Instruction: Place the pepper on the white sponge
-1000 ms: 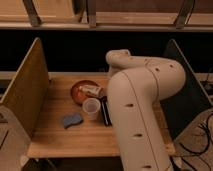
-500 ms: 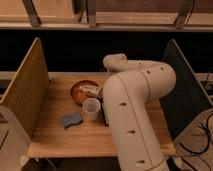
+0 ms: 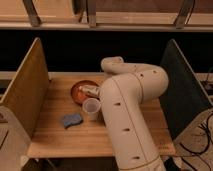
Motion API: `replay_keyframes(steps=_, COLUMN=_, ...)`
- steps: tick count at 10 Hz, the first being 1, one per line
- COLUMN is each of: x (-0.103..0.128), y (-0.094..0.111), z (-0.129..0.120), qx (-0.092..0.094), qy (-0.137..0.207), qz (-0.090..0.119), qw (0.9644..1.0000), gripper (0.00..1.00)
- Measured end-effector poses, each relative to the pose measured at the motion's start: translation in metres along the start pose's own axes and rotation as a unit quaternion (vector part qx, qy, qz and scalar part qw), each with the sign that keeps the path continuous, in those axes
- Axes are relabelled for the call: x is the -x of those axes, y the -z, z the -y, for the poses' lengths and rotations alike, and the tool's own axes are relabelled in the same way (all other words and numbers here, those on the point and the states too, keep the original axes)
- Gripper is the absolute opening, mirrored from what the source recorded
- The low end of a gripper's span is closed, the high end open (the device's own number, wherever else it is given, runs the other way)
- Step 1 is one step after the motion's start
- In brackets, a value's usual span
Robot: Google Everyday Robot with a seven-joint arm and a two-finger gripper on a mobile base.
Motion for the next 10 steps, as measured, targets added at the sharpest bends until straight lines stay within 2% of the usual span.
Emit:
replay_keyframes(steps=5, x=-0.007, y=-0.0103, z=-0.0005, qx=0.013, qy=-0.006, qz=-0.009, qw=0.9999, gripper=0.79)
replay_keyframes(steps=7, x=-0.0076, y=-0.0115, z=0.0011, qx=0.011, qy=-0.011, qz=-0.011, qw=0.9998, gripper=0.64)
replay_keyframes(steps=10, x=-0.0074, y=-0.012, z=0.0035, qx=0.008, qy=-0.011, qz=-0.016, qw=0.9998, gripper=0.34)
